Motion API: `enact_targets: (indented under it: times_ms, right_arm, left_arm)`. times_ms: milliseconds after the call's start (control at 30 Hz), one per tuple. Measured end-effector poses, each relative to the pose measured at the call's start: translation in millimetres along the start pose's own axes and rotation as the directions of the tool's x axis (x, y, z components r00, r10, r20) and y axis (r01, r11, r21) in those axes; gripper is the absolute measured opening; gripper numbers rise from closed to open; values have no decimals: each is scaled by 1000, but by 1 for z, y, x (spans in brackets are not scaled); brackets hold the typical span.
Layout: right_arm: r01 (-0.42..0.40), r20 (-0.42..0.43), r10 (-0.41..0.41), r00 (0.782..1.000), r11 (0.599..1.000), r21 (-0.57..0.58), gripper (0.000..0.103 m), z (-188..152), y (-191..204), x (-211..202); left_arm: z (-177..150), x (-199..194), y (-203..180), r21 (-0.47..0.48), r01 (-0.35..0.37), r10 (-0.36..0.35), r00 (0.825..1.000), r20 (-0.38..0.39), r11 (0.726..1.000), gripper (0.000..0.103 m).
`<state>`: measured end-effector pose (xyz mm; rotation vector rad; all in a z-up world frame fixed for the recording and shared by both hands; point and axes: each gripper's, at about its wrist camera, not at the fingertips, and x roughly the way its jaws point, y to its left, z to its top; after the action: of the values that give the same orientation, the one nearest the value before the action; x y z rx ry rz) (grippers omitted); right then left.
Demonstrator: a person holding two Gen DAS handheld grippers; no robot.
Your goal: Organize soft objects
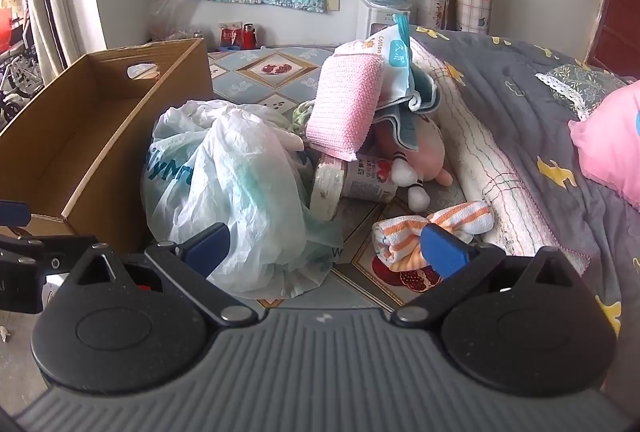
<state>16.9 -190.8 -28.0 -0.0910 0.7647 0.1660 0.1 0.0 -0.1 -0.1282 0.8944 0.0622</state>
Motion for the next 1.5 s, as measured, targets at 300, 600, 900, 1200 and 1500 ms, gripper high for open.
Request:
enact_targets:
  times_ms: [300, 600, 900, 1200, 1500]
  right_arm:
    - [-1, 2, 1, 1000, 1000, 1, 102, 0, 1, 0]
    - [1, 3, -1, 1000, 1000, 0, 102, 1, 1, -1]
    - [1, 3, -1, 1000, 1000, -3, 102, 1, 2, -1]
    - [2, 2, -2, 1000, 1000, -2, 102, 1, 3, -1]
    - [4, -2, -4, 1000, 1000, 0, 102, 1, 2, 1]
  left_arm:
    - [1, 0, 1, -2, 3, -3, 1000, 2, 1000, 103]
    - [2, -3, 4, -3, 2, -2, 1000, 0, 1000, 103]
    - [2, 0, 3, -1, 0, 0, 1000, 0, 1000, 103]
    - [2, 0, 4, -2, 0, 0, 1000, -1, 1000, 103]
    - [1, 1, 4, 0, -1, 1, 1000, -2, 1000, 103]
